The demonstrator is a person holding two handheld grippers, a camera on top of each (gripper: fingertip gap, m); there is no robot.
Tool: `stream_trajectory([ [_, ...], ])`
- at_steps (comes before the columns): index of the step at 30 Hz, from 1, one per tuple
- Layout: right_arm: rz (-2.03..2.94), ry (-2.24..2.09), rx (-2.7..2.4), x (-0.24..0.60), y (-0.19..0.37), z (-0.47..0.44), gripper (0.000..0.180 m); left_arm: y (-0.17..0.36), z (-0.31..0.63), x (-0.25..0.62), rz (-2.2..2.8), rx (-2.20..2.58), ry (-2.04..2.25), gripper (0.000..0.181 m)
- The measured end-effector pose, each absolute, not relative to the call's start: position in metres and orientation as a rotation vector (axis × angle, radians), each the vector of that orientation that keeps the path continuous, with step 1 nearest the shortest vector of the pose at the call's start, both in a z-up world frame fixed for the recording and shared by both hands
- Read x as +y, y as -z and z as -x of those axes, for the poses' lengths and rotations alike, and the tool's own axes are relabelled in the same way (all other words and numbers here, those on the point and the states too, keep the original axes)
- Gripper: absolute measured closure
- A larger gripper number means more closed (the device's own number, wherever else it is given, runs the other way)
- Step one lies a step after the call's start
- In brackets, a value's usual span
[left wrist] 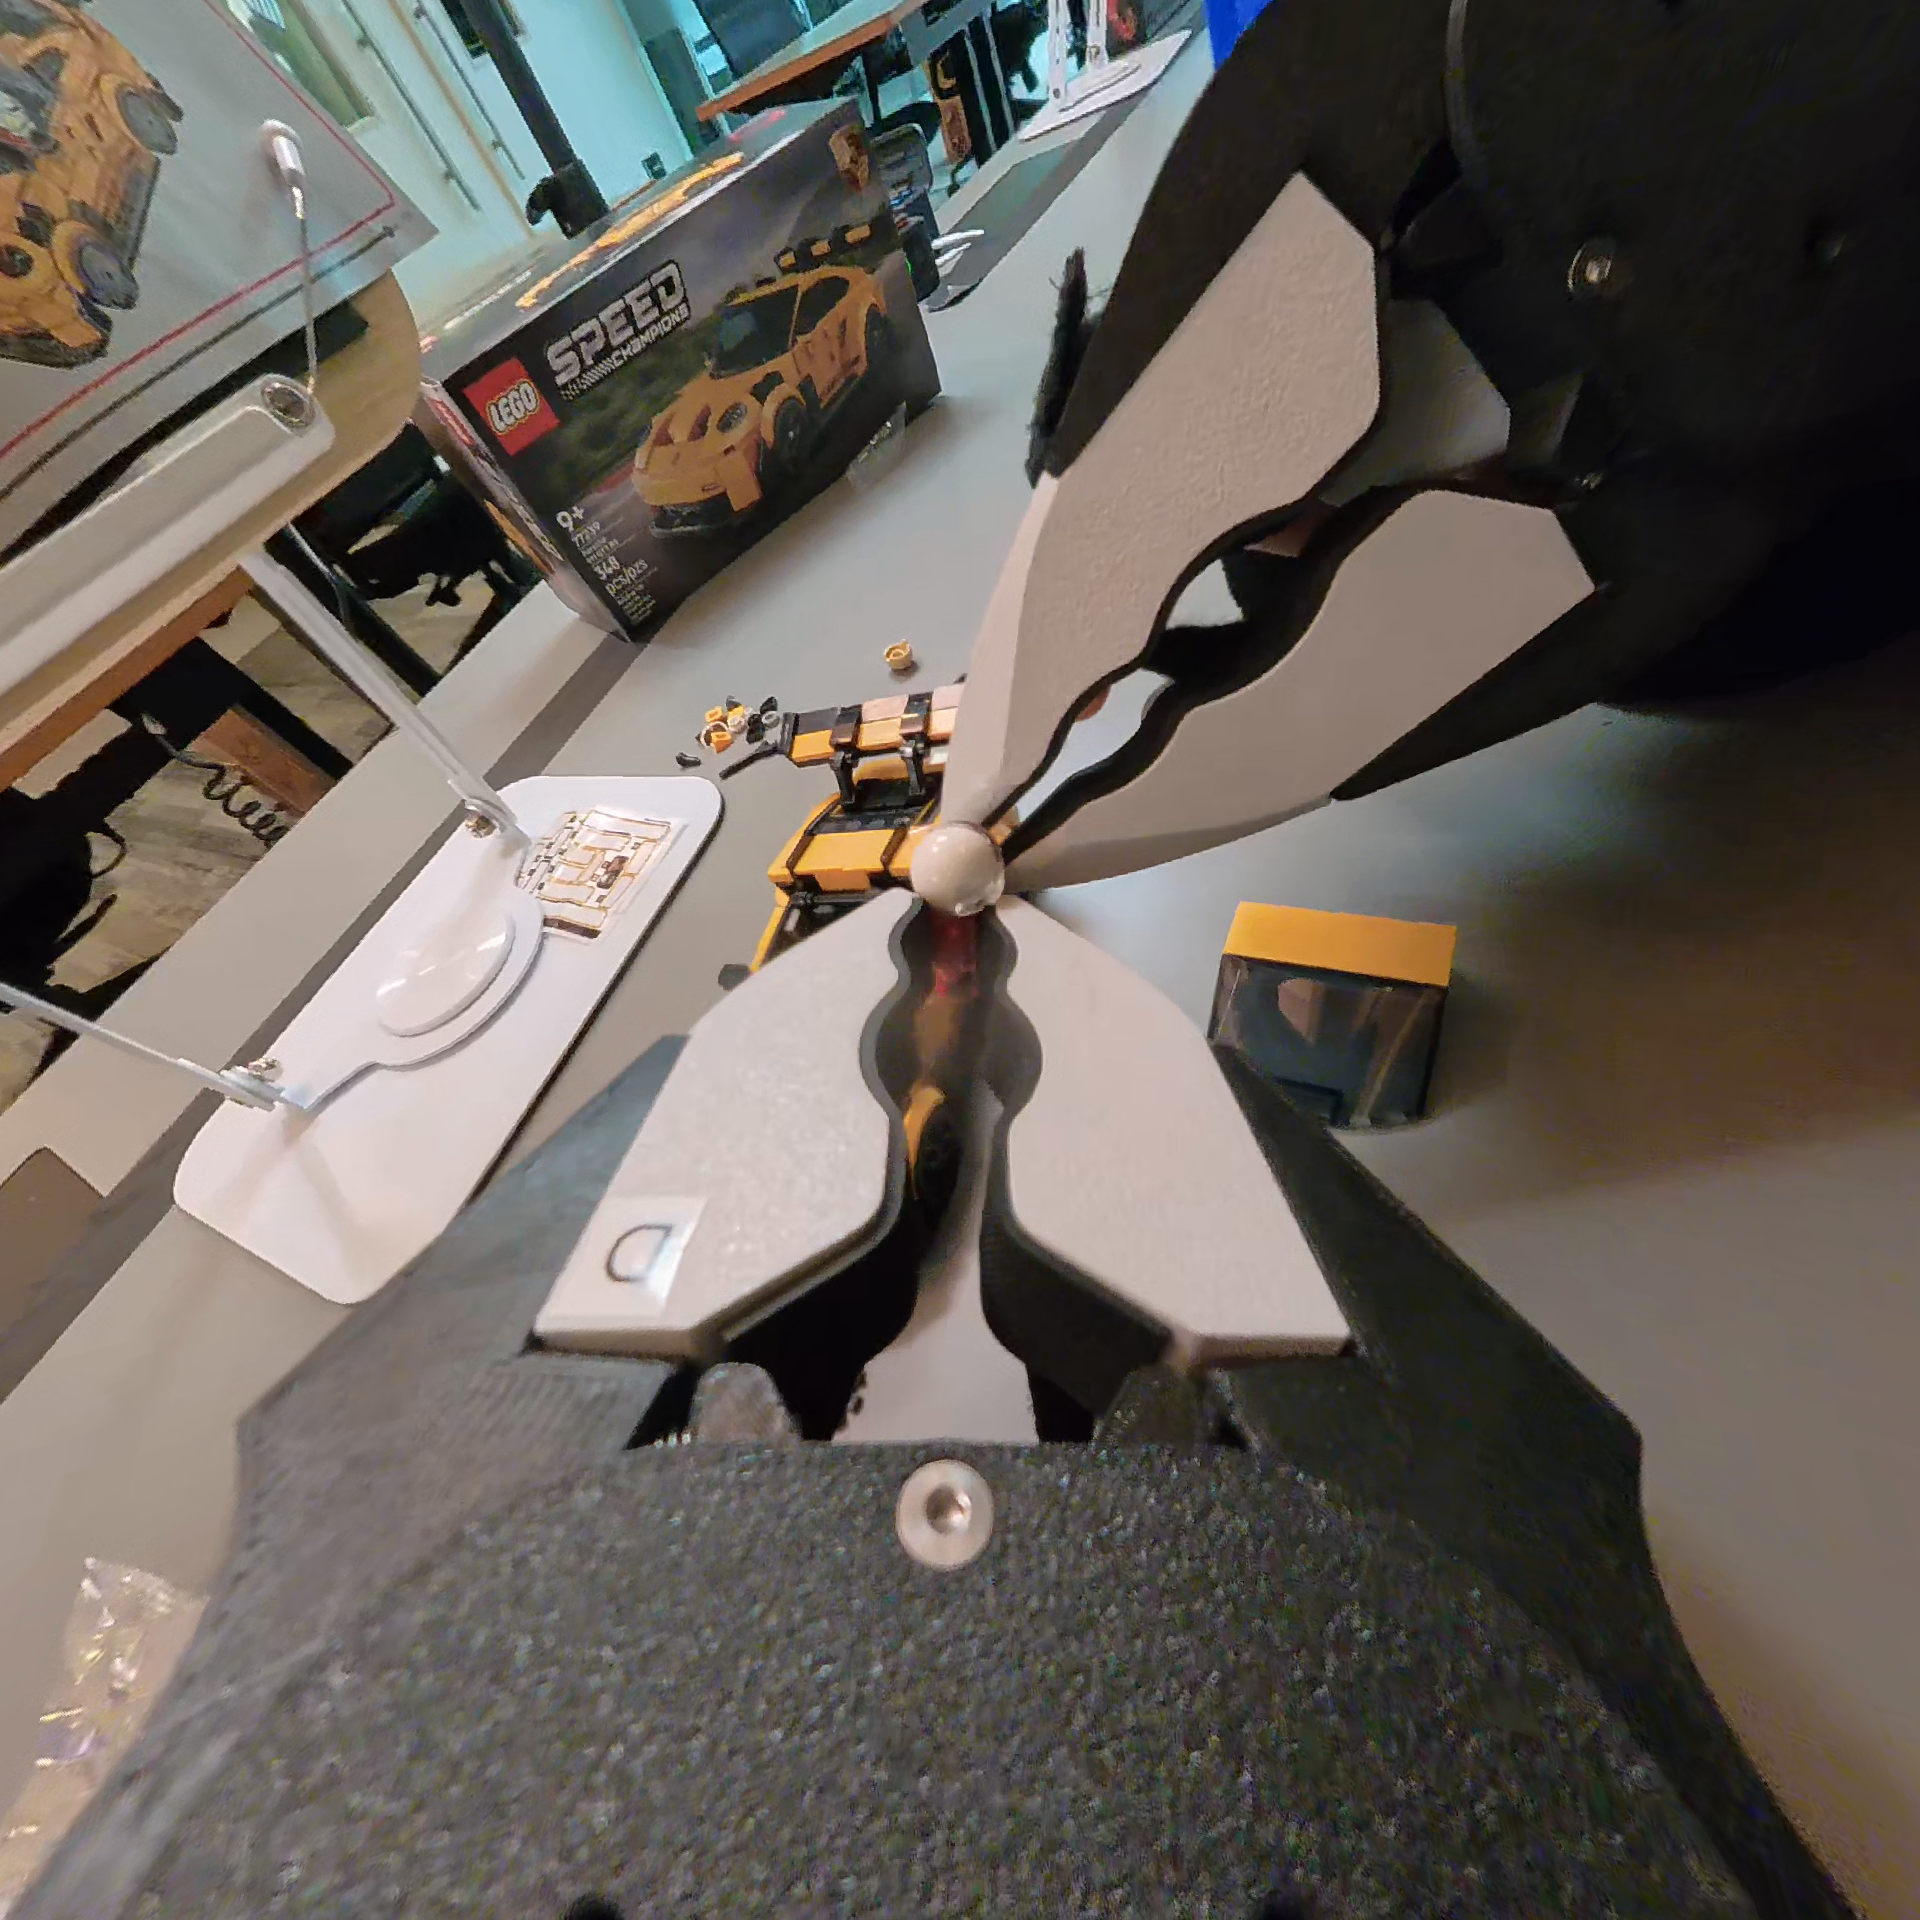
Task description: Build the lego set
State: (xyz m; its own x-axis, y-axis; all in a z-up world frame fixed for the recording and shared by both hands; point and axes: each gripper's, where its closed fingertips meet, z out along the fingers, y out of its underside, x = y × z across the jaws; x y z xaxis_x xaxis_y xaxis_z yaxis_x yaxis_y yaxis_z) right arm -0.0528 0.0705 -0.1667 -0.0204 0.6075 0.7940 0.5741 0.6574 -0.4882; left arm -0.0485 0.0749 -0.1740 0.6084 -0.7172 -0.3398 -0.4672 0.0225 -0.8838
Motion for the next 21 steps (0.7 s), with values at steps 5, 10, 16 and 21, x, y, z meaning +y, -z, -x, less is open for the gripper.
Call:
stream_trajectory([
  [5,0.689,-0.18,-1.94,-0.002,0.209,0.073,0.18,0.137,0.004,0.049,1.399,1.095,0.463,0.172],
  [10,0.797,-0.229,-1.781,0.024,0.163,0.057,0.18,0.126,0.049,0.074,1.471,0.957,0.386,0.172],
  [16,0.919,-0.355,-1.607,0.054,0.131,0.045,0.18,0.116,0.056,0.077,1.479,0.881,0.531,0.172],
  [21,1.118,-0.691,-1.401,0.075,0.108,0.035,0.171,0.111,0.06,0.078,1.547,0.721,0.844,0.172],
])
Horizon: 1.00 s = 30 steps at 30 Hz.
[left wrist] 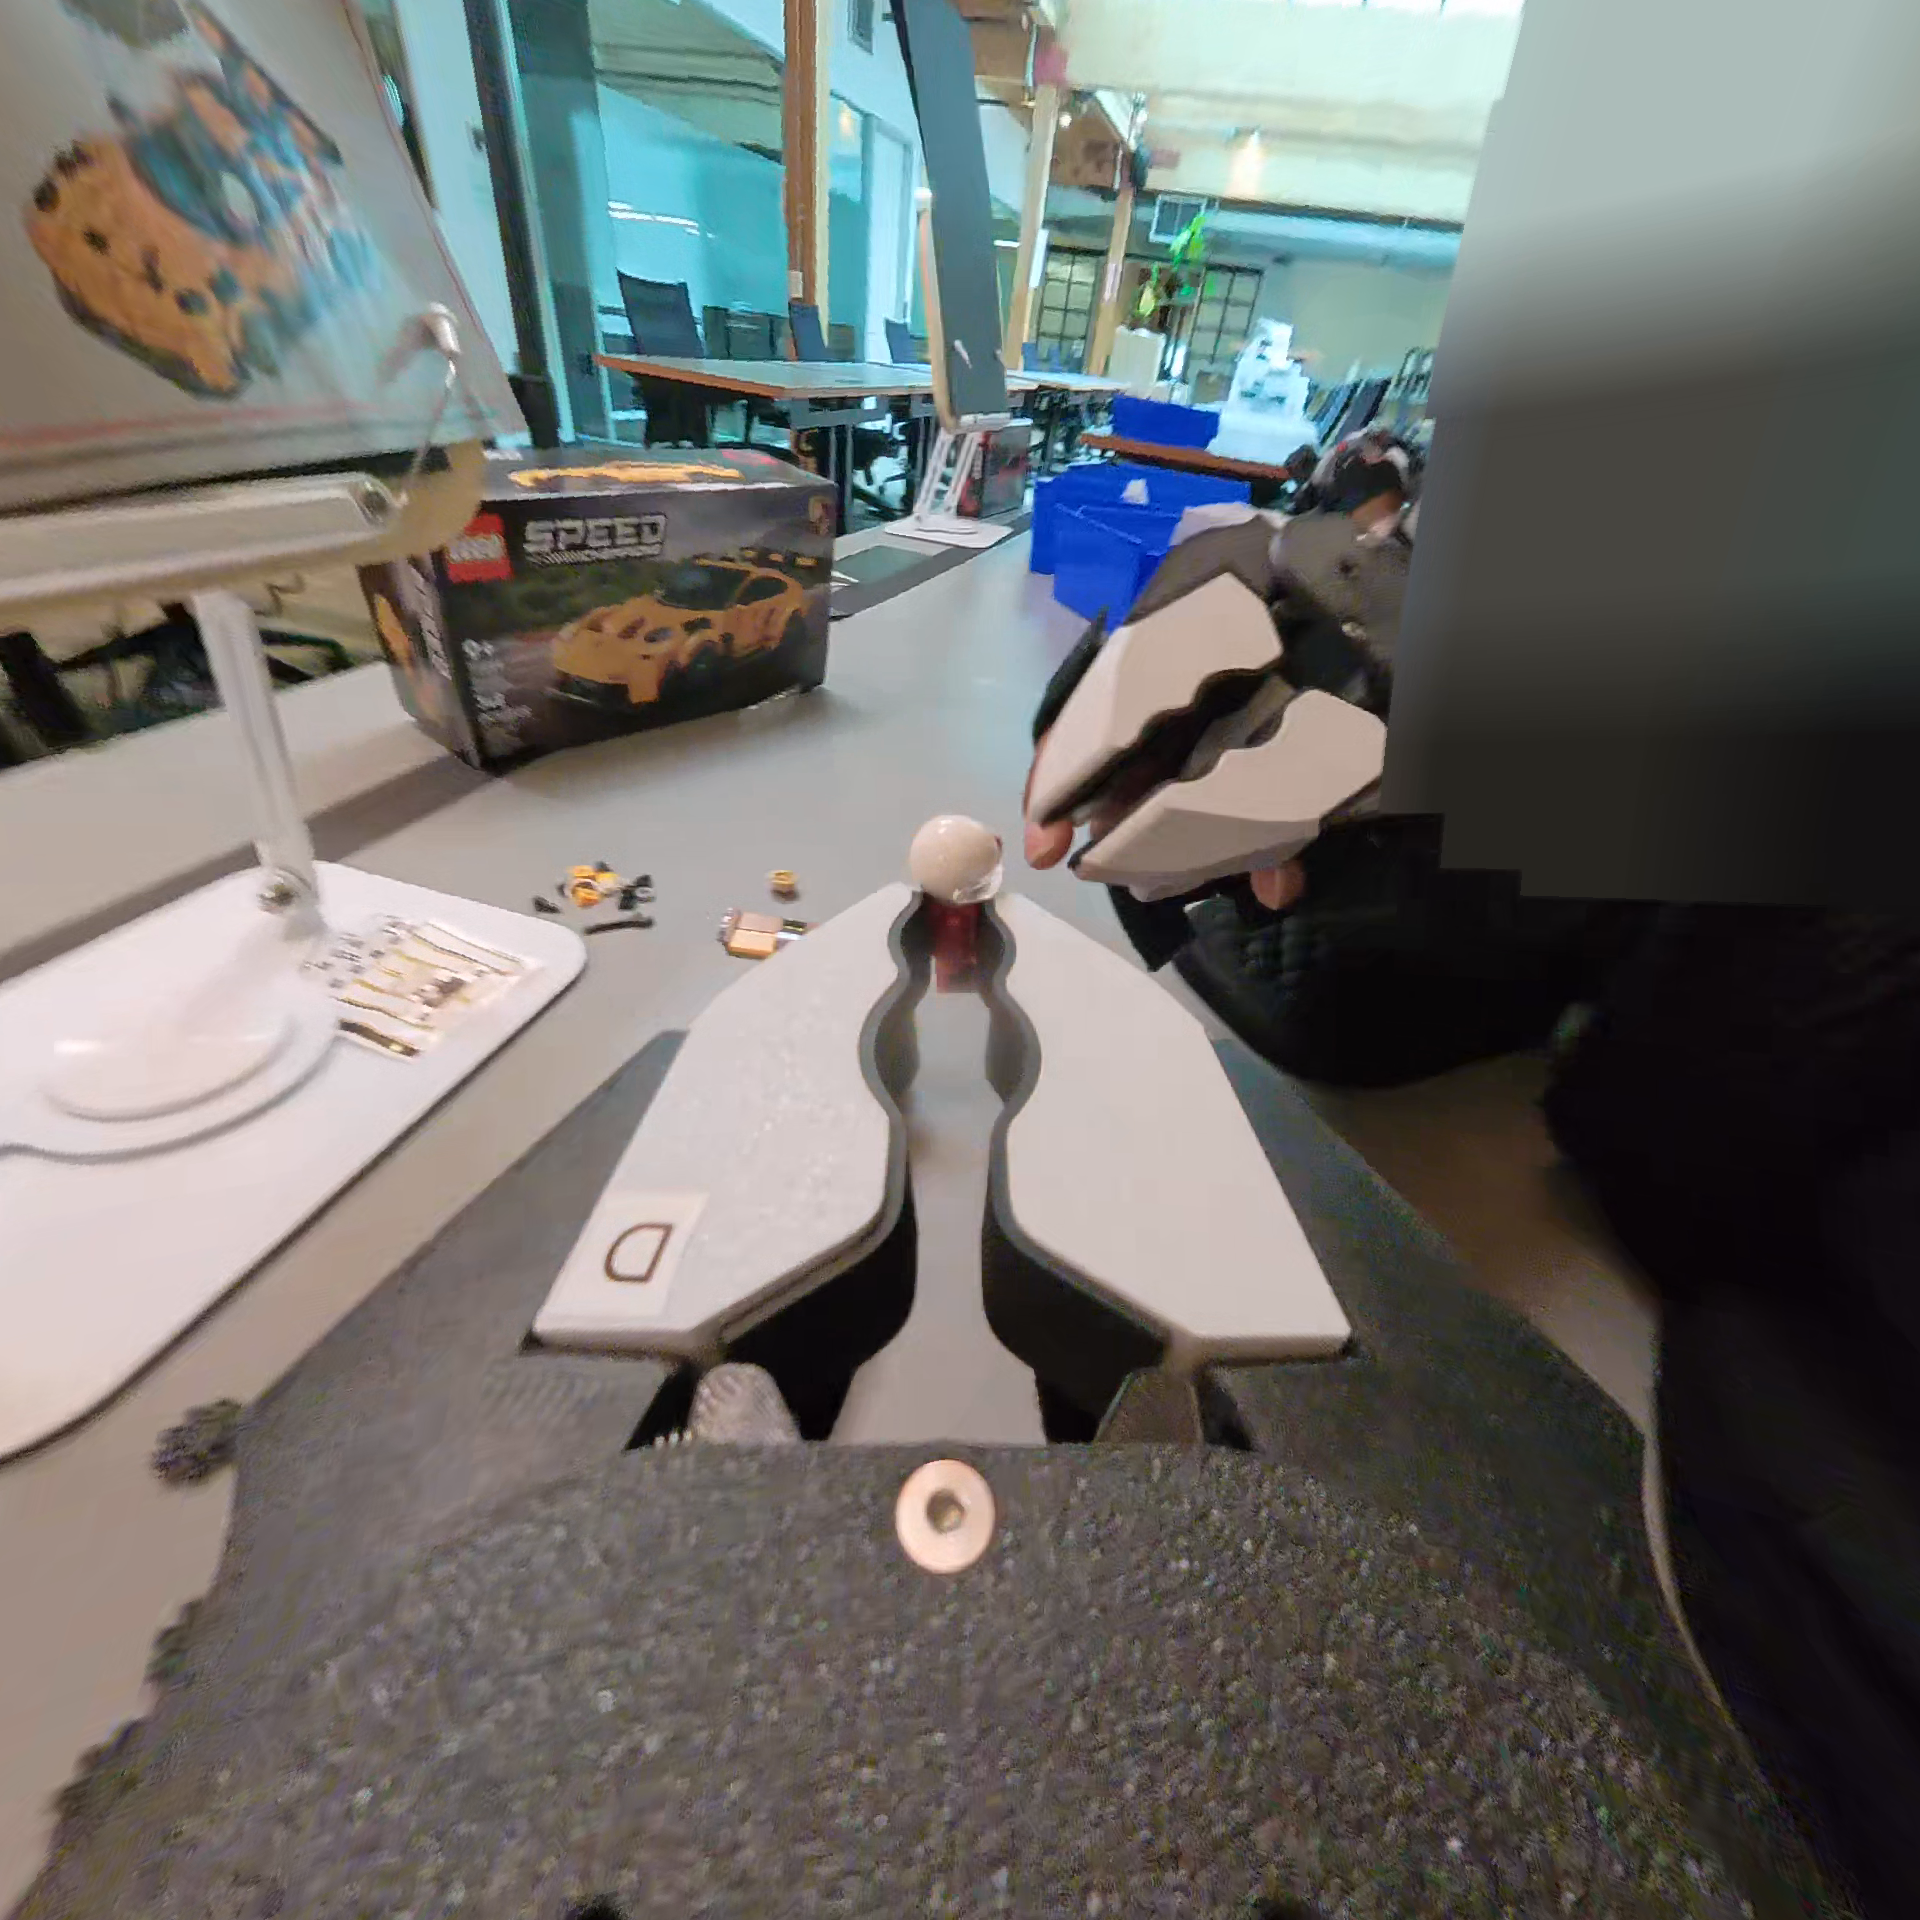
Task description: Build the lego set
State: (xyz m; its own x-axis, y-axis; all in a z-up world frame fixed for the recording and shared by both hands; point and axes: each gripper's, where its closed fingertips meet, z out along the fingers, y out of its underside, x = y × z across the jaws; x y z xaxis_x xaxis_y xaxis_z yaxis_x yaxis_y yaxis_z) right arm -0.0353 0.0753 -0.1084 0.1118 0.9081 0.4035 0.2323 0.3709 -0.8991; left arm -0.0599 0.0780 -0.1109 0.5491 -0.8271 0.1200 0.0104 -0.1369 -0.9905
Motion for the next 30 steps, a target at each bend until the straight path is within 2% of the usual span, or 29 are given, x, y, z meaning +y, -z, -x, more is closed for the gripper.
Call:
stream_trajectory([
  [7,1.337,-1.198,-1.335,0.071,0.112,0.038,0.169,0.126,0.045,0.071,1.666,0.678,1.139,0.172],
  [11,1.412,-1.342,-1.382,0.062,0.125,0.04,0.167,0.135,0.035,0.064,1.696,0.728,1.182,0.172],
  [16,1.407,-1.367,-1.411,0.058,0.127,0.039,0.173,0.137,0.029,0.056,1.7,0.773,1.207,0.172],
  [30,1.222,-1.406,-1.606,0.034,0.13,0.029,0.173,0.139,0.017,0.029,1.744,0.783,1.616,0.172],
])
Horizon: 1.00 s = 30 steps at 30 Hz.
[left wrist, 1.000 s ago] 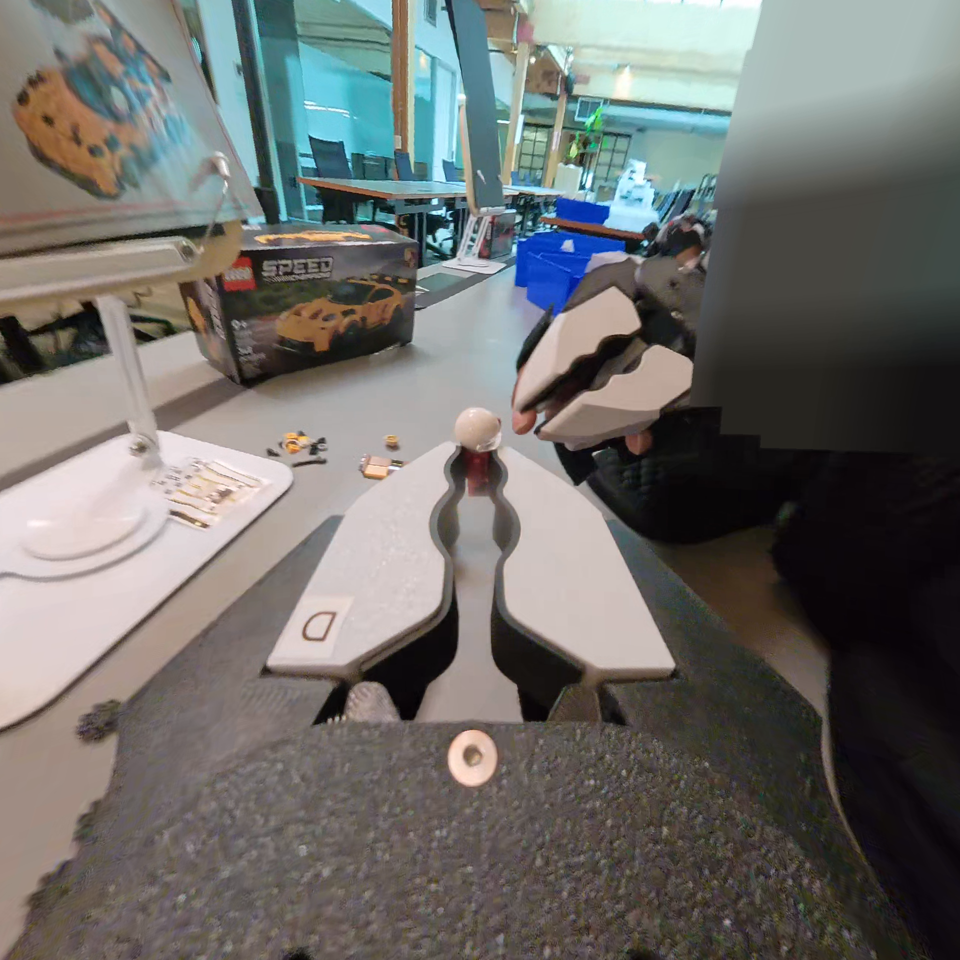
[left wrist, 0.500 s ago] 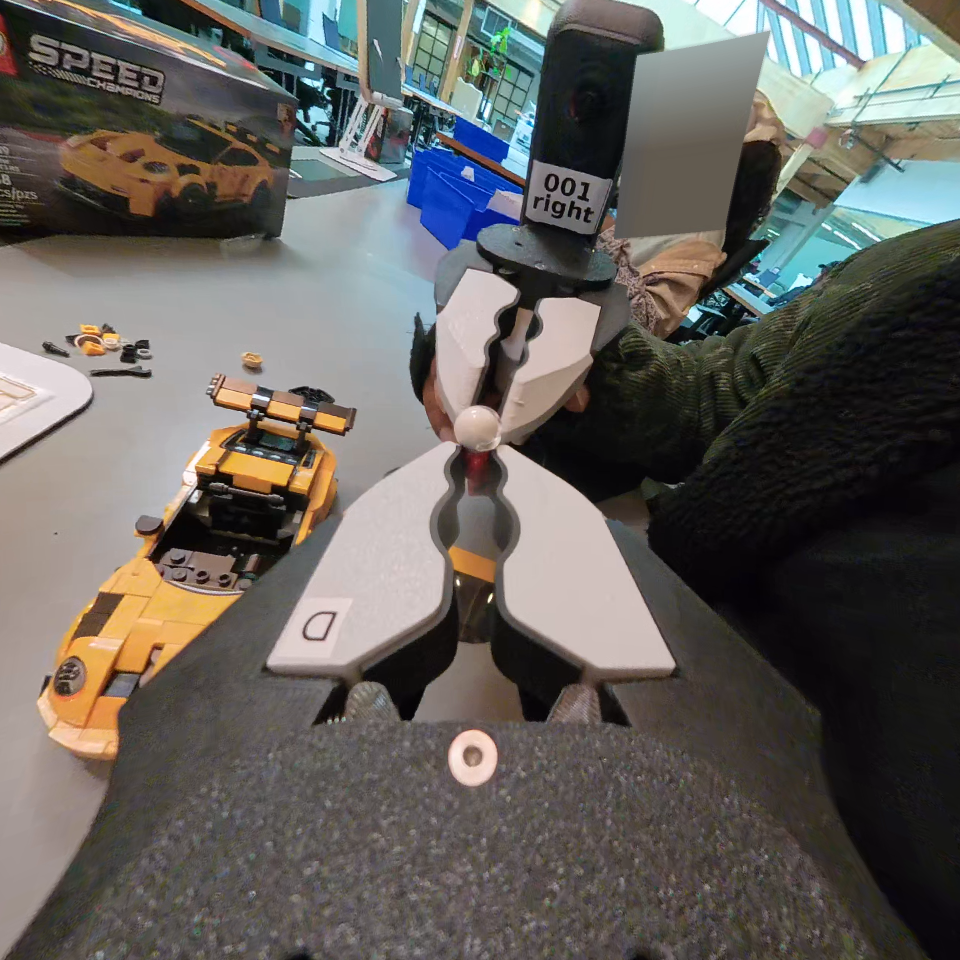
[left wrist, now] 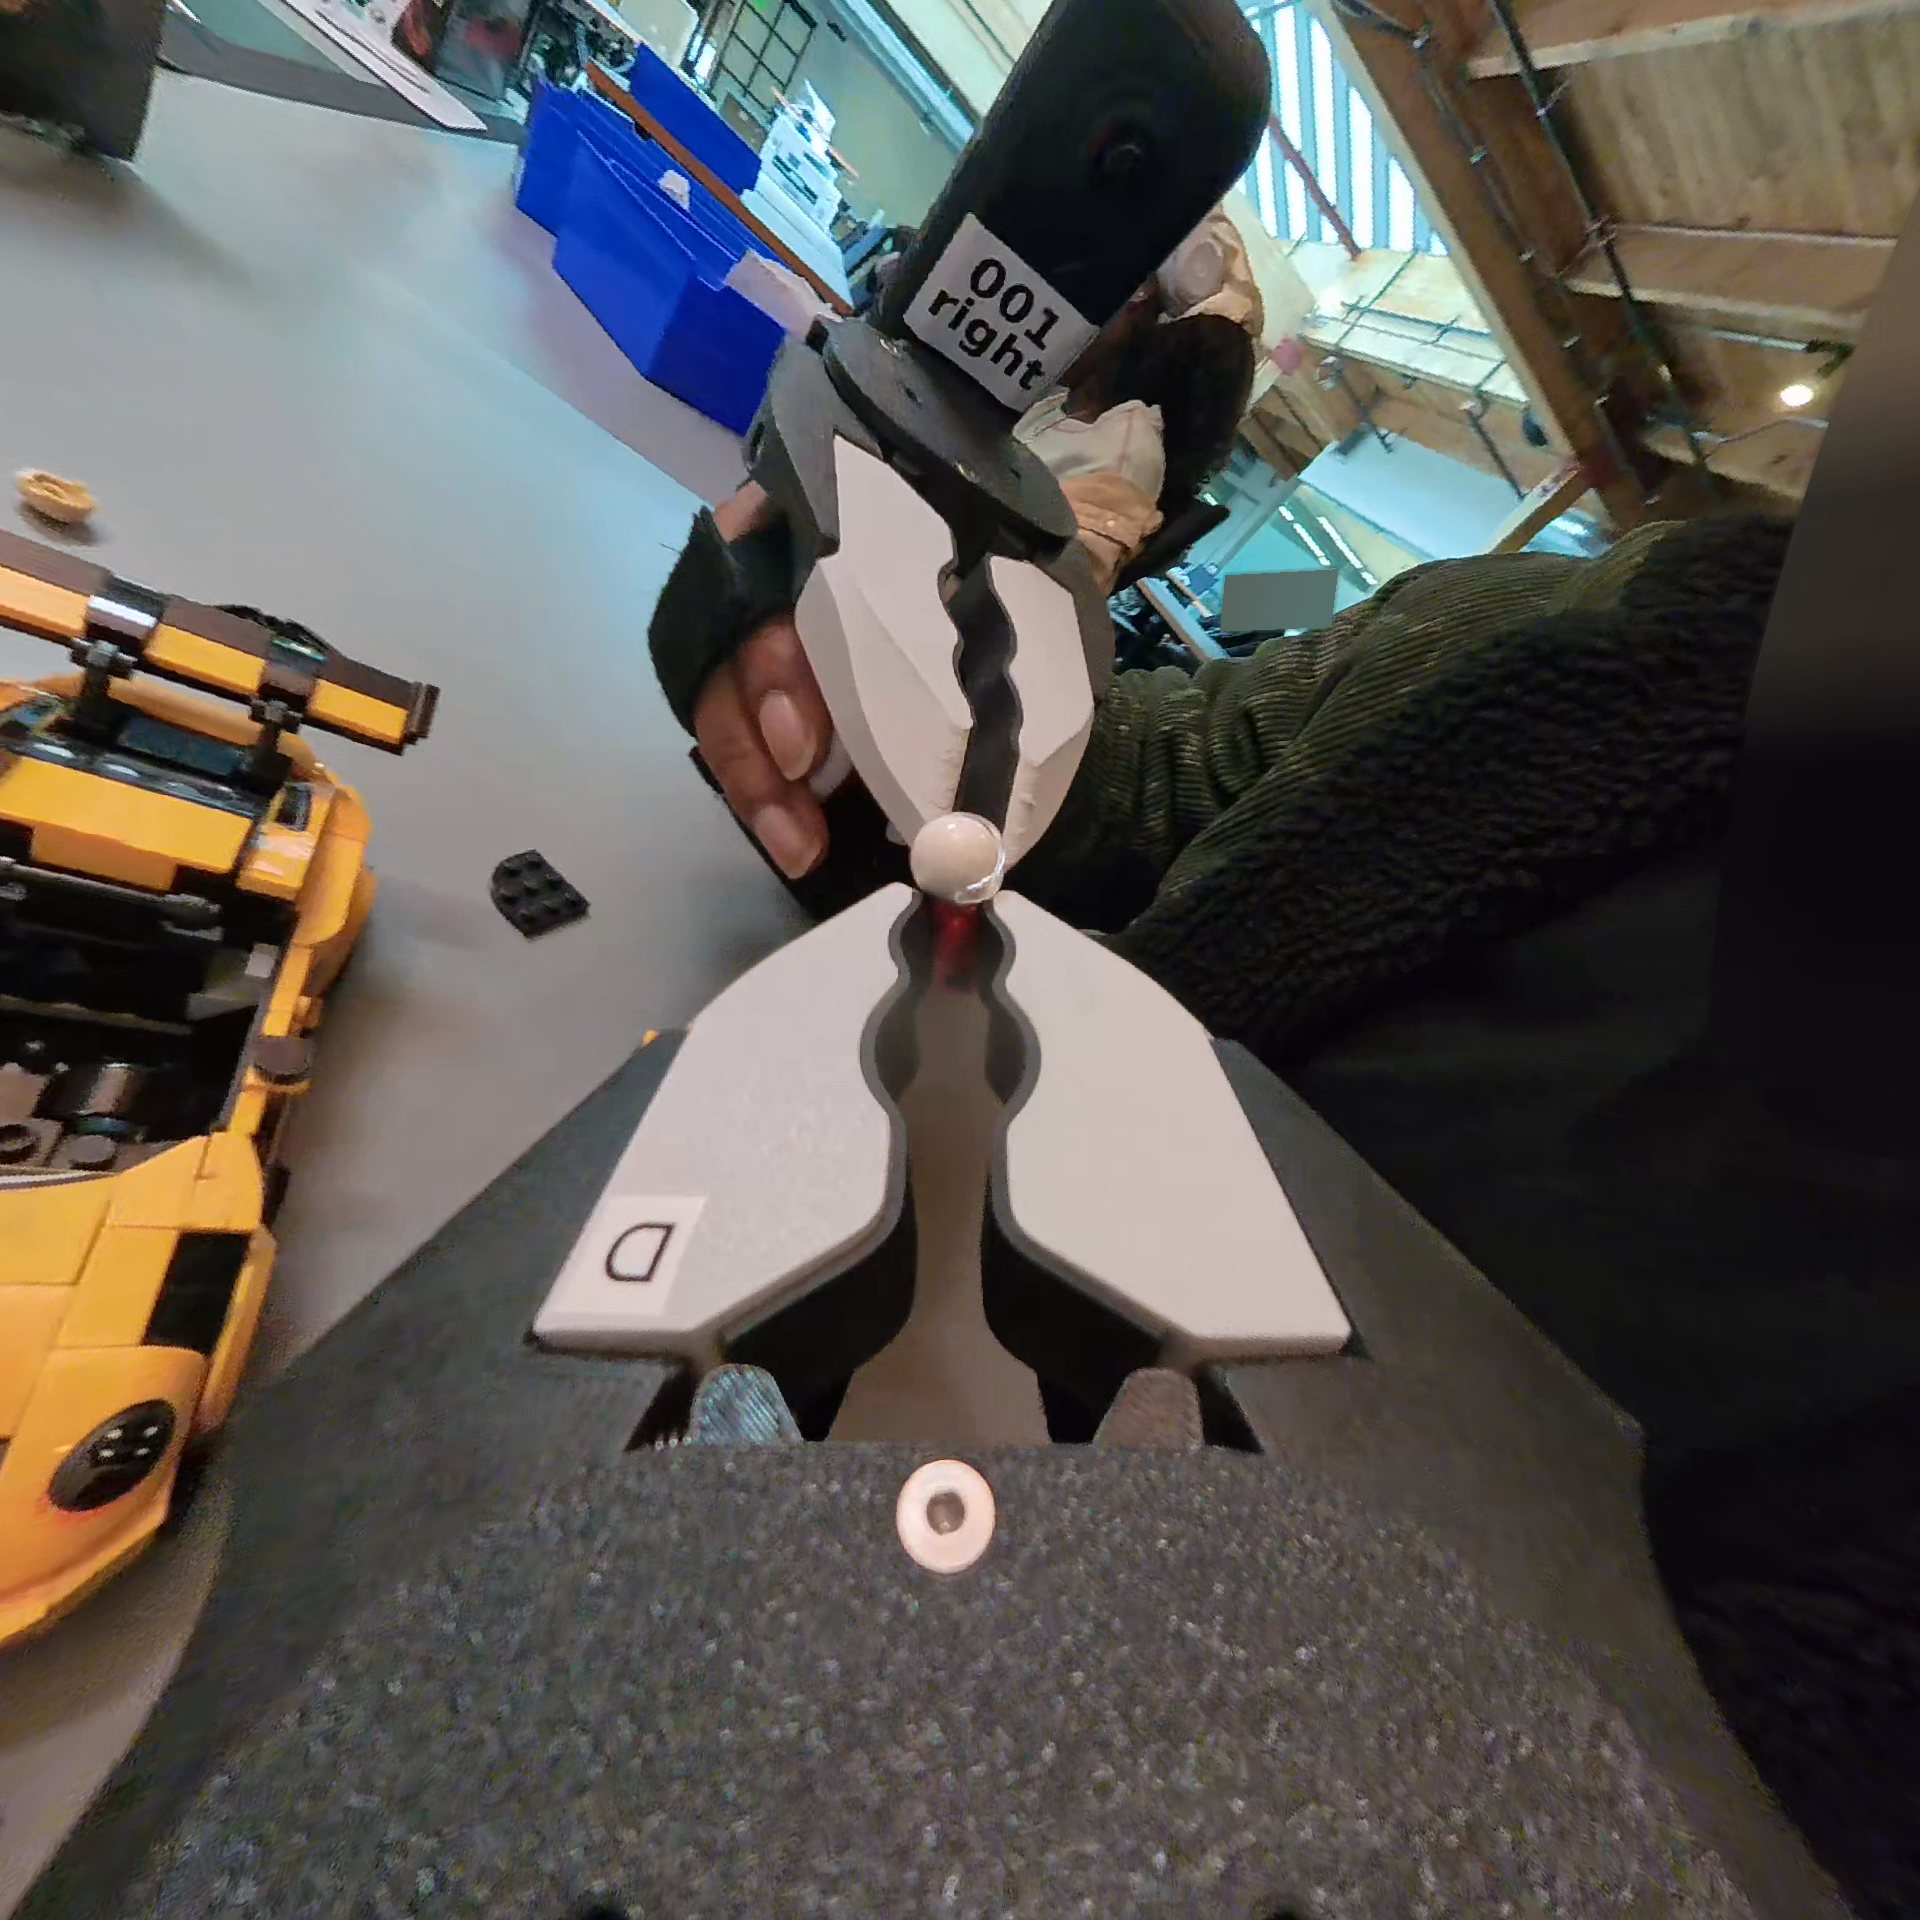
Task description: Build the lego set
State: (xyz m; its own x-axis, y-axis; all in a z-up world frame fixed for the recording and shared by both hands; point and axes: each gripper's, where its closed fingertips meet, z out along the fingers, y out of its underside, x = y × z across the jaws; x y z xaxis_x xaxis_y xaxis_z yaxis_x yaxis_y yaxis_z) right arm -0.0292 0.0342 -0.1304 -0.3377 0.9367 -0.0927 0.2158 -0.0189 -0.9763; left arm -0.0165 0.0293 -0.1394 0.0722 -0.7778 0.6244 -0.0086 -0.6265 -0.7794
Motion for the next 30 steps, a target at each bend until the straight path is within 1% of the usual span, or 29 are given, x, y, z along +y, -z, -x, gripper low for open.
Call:
stream_trajectory([
  [5,1.223,-1.488,-1.607,0.031,0.128,0.026,0.175,0.137,0.014,0.024,1.727,0.781,1.716,0.172],
  [7,1.242,-1.505,-1.61,0.031,0.129,0.025,0.177,0.138,0.014,0.024,1.731,0.787,1.699,0.173],
  [13,1.29,-1.513,-1.643,0.03,0.134,0.023,0.177,0.142,0.011,0.023,1.748,0.812,1.665,0.173],
  [21,1.356,-1.517,-1.691,0.028,0.14,0.02,0.171,0.147,0.009,0.024,1.765,0.875,1.519,0.173],
  [30,1.338,-1.394,-1.782,0.025,0.151,0.019,0.174,0.156,0.007,0.021,1.79,0.953,1.433,0.173],
])
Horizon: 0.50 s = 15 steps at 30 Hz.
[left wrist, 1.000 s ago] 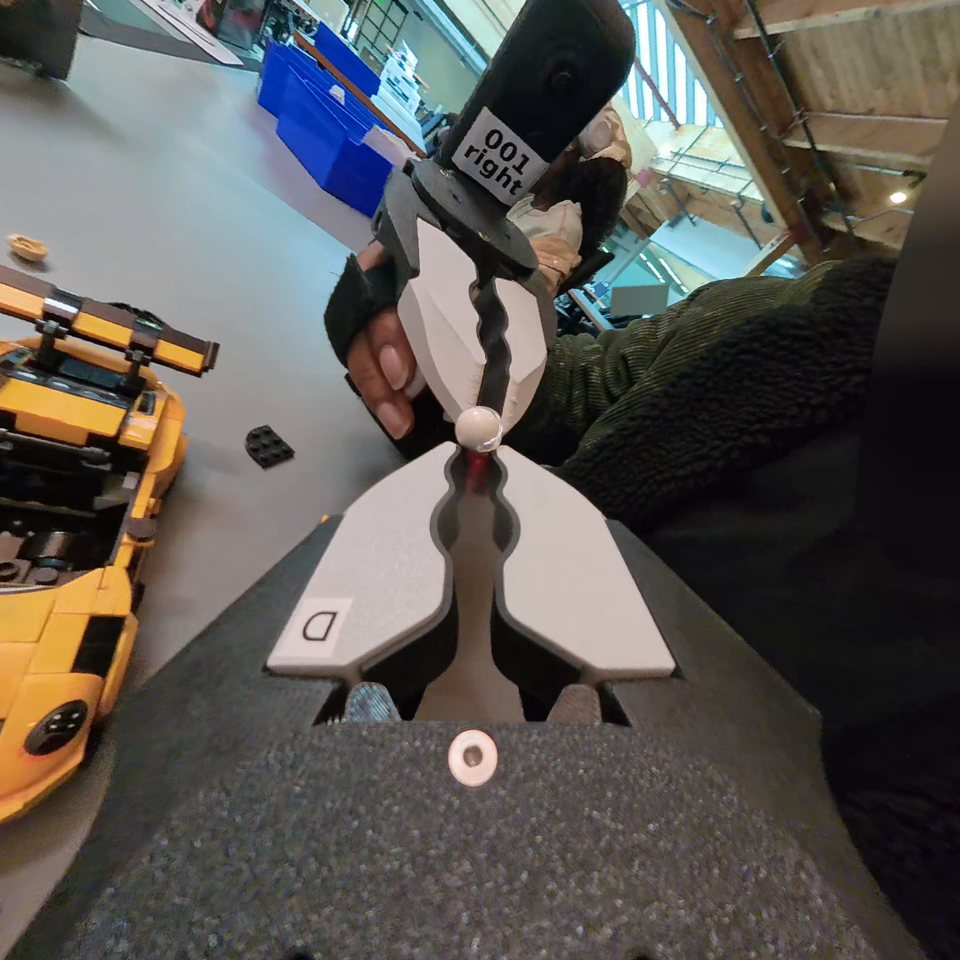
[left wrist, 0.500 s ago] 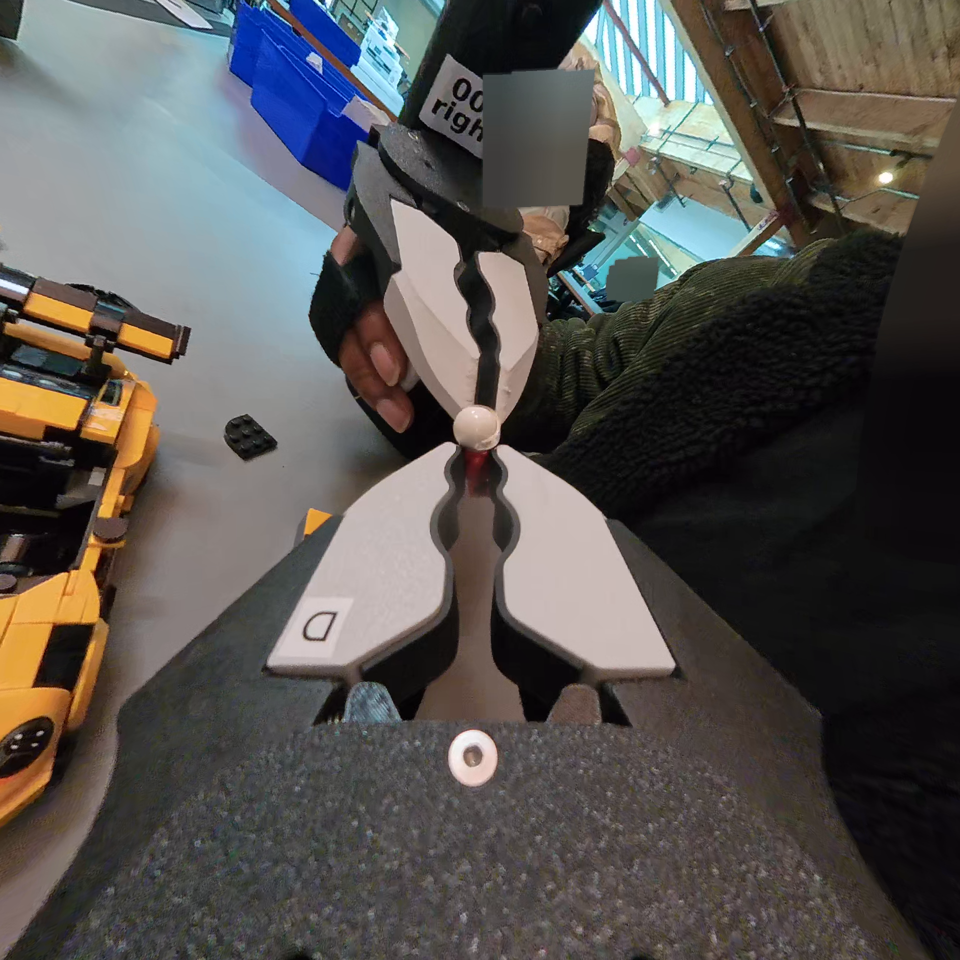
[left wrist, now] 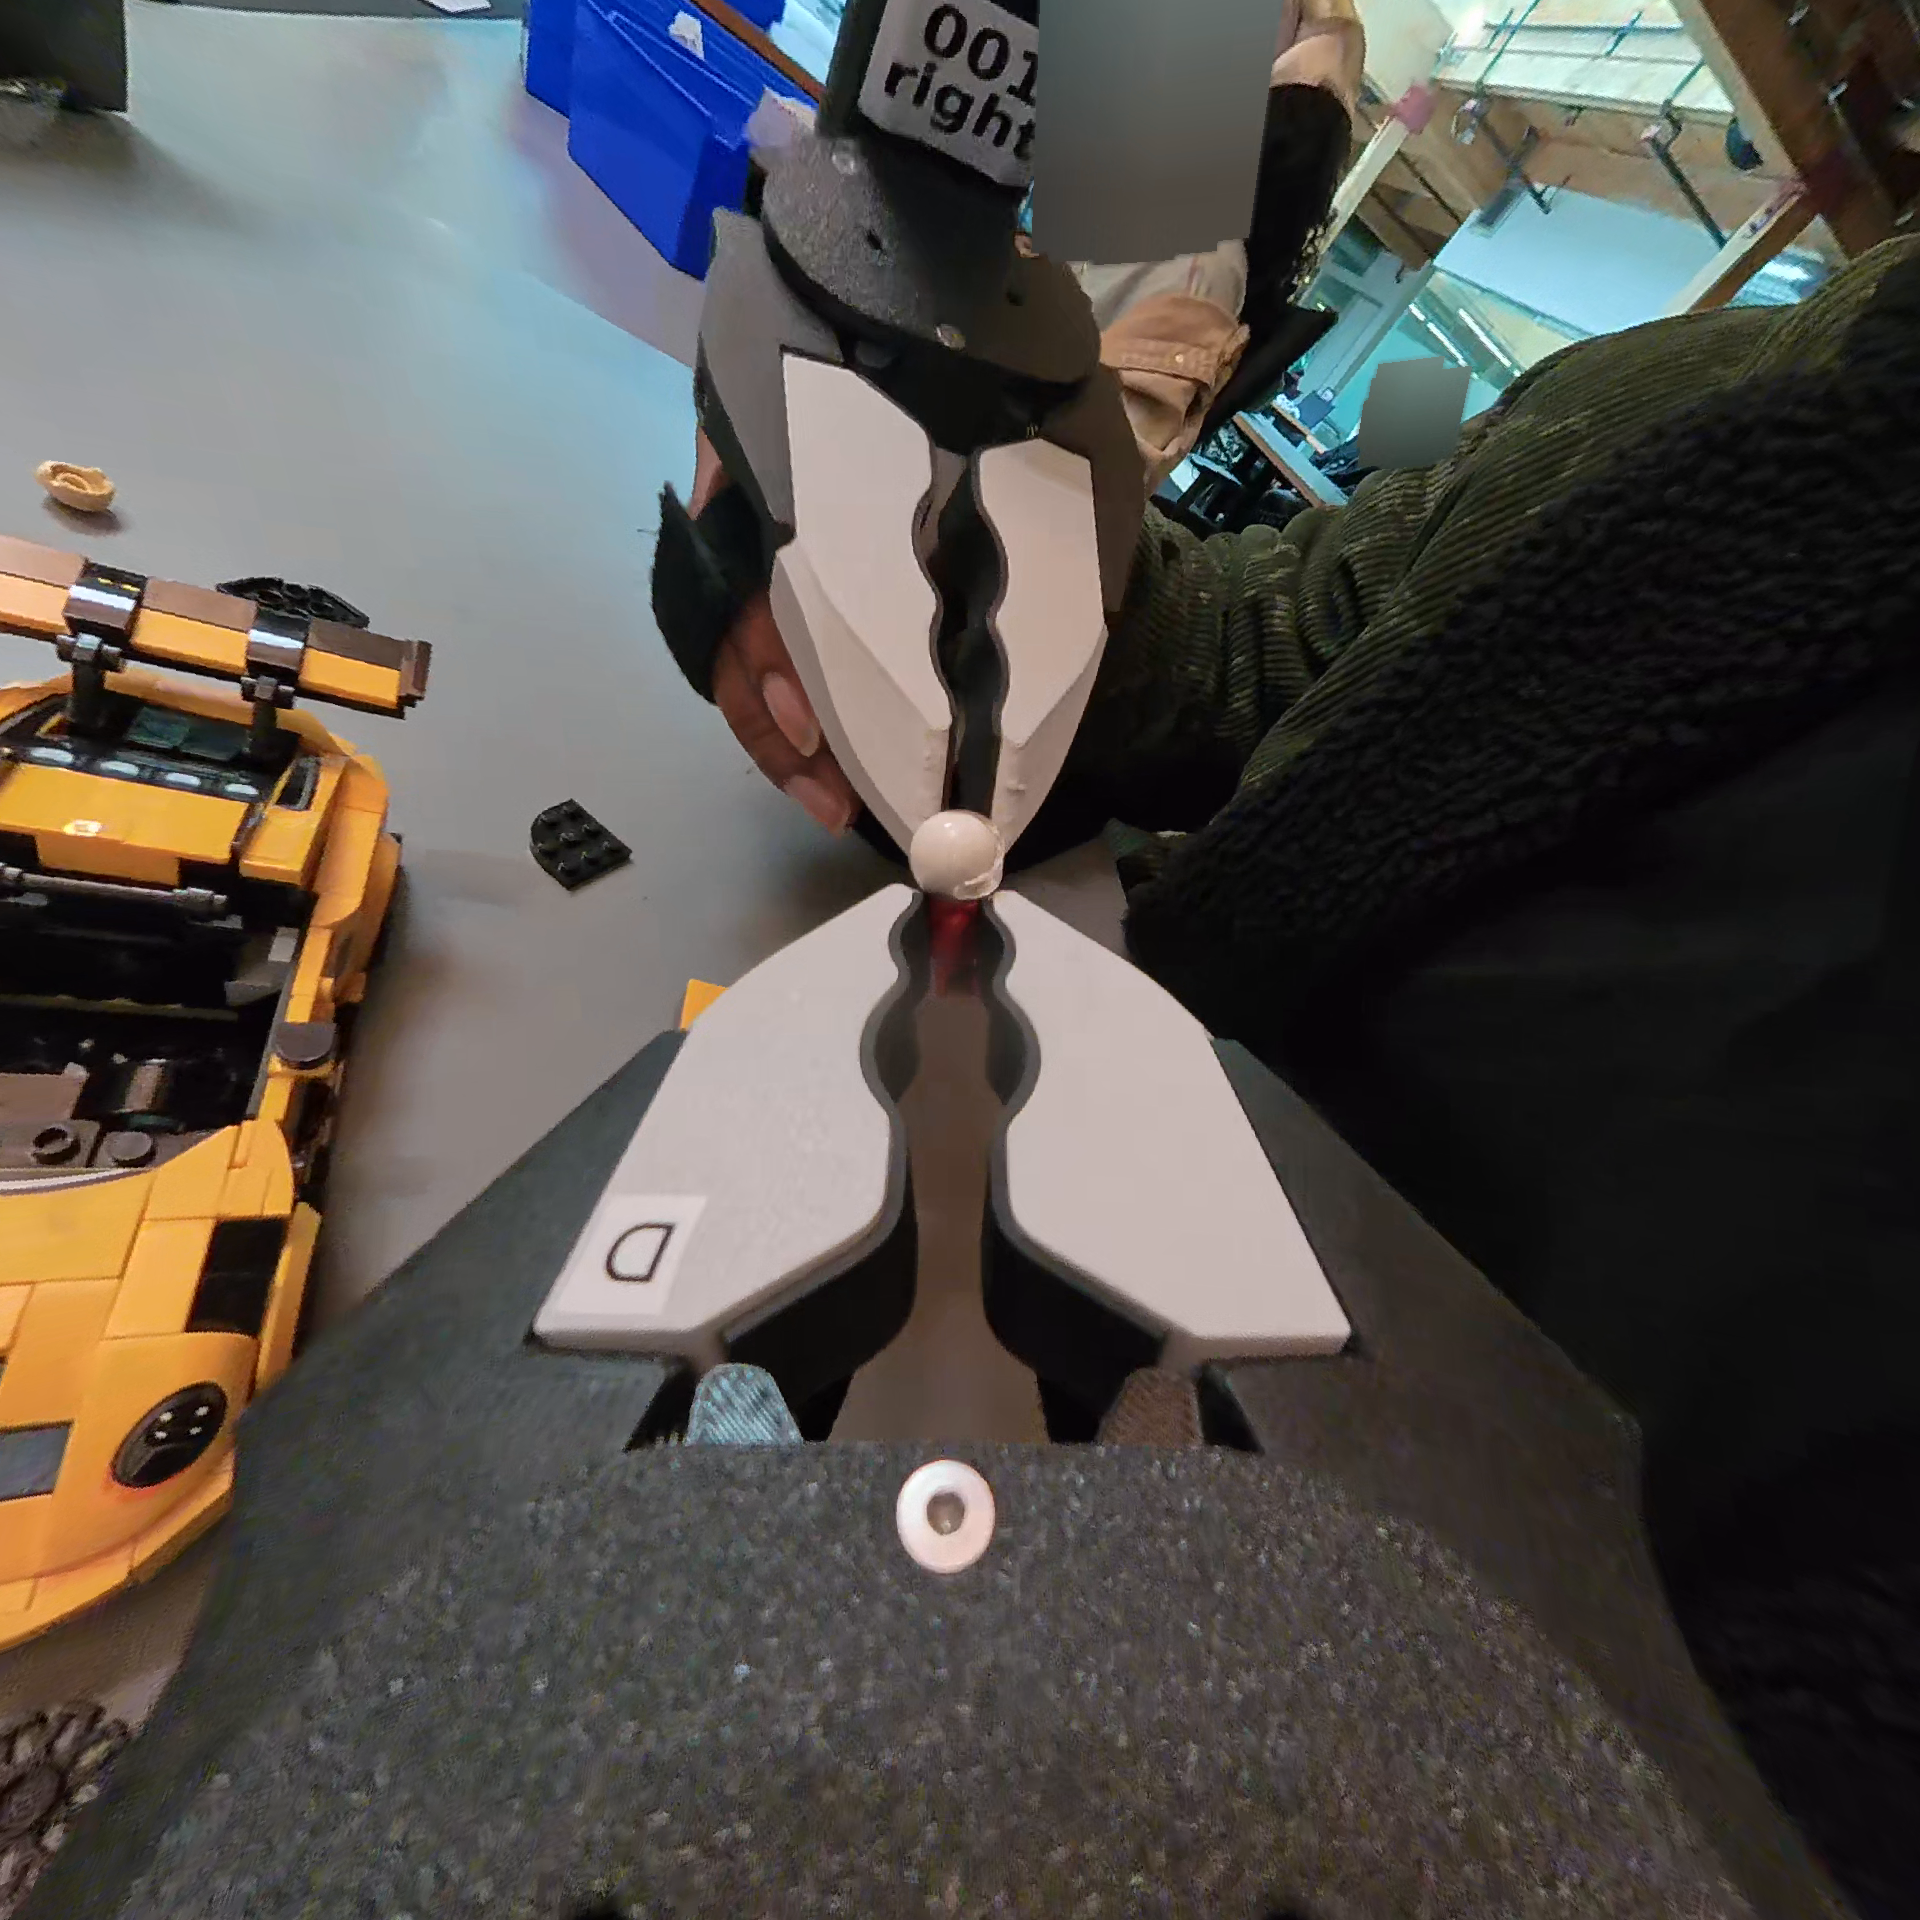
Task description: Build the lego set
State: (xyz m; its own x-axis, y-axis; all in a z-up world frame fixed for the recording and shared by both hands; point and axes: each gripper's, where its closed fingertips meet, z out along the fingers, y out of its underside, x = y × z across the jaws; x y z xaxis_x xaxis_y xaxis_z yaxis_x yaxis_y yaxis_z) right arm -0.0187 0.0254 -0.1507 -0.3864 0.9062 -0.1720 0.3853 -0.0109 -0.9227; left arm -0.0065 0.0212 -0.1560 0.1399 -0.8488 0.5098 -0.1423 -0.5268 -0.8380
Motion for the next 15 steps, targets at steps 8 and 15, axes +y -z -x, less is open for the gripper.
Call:
stream_trajectory([
  [8,1.158,-1.188,-1.94,0.013,0.158,0.013,0.175,0.161,-0.001,0.005,1.826,0.99,1.617,0.172],
  [15,1.366,-1.324,-1.827,0.025,0.162,0.017,0.176,0.167,0.003,0.017,1.839,0.982,1.459,0.173],
])
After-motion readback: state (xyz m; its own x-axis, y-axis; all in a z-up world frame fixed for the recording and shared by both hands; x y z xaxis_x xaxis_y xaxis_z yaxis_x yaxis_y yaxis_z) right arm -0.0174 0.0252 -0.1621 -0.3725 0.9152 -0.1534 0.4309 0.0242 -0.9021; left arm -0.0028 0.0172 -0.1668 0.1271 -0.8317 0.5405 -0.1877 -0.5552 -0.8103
